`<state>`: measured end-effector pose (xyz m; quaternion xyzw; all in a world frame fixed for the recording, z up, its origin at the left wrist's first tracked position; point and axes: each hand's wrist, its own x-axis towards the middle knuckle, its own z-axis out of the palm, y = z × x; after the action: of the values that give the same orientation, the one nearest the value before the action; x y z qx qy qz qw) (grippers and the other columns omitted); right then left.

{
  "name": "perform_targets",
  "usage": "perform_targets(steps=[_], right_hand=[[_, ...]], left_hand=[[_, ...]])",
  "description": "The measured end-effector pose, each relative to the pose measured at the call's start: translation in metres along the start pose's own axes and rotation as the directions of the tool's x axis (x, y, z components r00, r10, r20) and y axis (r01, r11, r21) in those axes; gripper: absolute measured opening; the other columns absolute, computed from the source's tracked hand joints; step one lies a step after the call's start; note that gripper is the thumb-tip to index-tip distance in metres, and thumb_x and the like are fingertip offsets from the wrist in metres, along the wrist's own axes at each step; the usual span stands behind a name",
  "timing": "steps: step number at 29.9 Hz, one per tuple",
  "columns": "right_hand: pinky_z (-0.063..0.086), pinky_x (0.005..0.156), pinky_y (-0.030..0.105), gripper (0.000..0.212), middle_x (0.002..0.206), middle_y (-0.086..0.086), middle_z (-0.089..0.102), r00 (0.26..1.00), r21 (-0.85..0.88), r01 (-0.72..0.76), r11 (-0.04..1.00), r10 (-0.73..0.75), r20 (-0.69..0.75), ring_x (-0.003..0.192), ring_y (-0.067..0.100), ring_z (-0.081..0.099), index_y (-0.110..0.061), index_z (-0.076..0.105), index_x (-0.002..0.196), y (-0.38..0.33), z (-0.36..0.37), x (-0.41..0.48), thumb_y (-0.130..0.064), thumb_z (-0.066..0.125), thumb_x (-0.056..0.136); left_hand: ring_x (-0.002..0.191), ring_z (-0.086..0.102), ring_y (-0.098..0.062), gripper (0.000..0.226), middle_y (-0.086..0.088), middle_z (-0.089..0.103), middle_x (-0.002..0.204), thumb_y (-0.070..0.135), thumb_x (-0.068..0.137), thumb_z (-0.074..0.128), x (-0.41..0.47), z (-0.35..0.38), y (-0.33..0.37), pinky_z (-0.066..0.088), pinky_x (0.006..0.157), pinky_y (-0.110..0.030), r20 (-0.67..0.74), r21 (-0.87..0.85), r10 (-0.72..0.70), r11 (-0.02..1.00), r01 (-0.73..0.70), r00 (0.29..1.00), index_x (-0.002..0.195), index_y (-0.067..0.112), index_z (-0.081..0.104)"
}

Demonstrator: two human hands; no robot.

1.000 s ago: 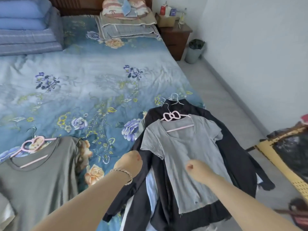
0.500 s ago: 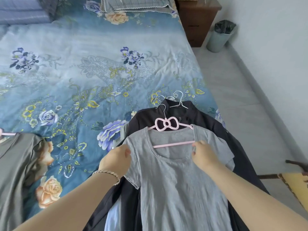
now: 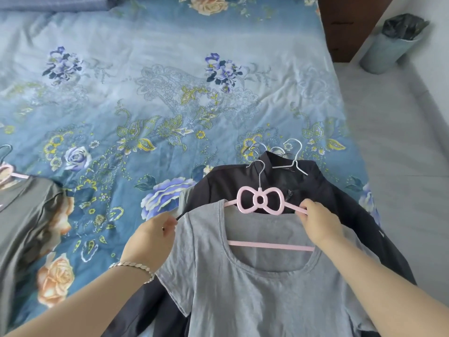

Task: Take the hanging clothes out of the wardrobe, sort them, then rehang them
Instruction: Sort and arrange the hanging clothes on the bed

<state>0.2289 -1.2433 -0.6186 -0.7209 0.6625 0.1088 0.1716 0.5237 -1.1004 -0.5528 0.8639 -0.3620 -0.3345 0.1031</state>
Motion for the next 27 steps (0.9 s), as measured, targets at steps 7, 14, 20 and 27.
perform_targets(steps=[7, 14, 20, 27], right_hand=[[0.033, 0.04, 0.025, 0.027, 0.062, 0.005, 0.059, 0.806, -0.058, 0.406, 0.912, -0.387, -0.448, 0.042, 0.032, 0.056, -0.009, 0.069, 0.075, -0.008, -0.059, -0.068, -0.024, 0.048, 0.082], [0.037, 0.039, 0.022, 0.033, 0.058, -0.003, 0.065, 0.617, -0.11, 0.556, 0.824, -0.498, -0.61, 0.046, 0.021, 0.062, -0.016, 0.07, 0.079, -0.077, -0.159, -0.165, -0.028, 0.039, 0.083], [0.034, 0.048, 0.019, 0.032, 0.063, -0.008, 0.071, 0.455, -0.116, 0.708, 0.696, -0.576, -0.679, 0.046, 0.011, 0.064, -0.018, 0.072, 0.076, -0.193, -0.199, -0.277, -0.027, 0.042, 0.083], [0.026, 0.039, 0.017, 0.035, 0.06, -0.009, 0.069, 0.469, -0.042, 0.771, 0.635, -0.611, -0.638, 0.043, 0.016, 0.061, -0.023, 0.072, 0.084, -0.34, -0.187, -0.412, -0.034, 0.04, 0.083]], left_hand=[[0.084, 0.059, -0.025, 0.021, -0.001, 0.065, 0.092, 0.015, 0.092, 0.045, -0.039, -0.052, -0.009, 0.046, 0.076, -0.031, -0.046, -0.013, 0.042, 0.999, -0.042, 0.998, 0.078, 0.03, 0.051], [0.081, 0.06, -0.03, 0.019, -0.008, 0.067, 0.088, 0.017, 0.091, 0.05, -0.107, -0.138, -0.073, 0.05, 0.08, -0.035, -0.203, -0.089, -0.026, 0.996, 0.008, 0.979, 0.082, 0.029, 0.06], [0.096, 0.062, -0.031, 0.02, -0.012, 0.068, 0.104, 0.012, 0.091, 0.049, -0.179, -0.225, -0.165, 0.045, 0.085, -0.033, -0.345, -0.102, -0.075, 0.994, 0.042, 0.936, 0.102, 0.011, 0.066], [0.095, 0.062, -0.032, 0.018, -0.013, 0.067, 0.108, 0.012, 0.09, 0.05, -0.262, -0.323, -0.321, 0.046, 0.08, -0.031, -0.45, -0.101, -0.119, 0.991, 0.082, 0.885, 0.097, 0.013, 0.066]])
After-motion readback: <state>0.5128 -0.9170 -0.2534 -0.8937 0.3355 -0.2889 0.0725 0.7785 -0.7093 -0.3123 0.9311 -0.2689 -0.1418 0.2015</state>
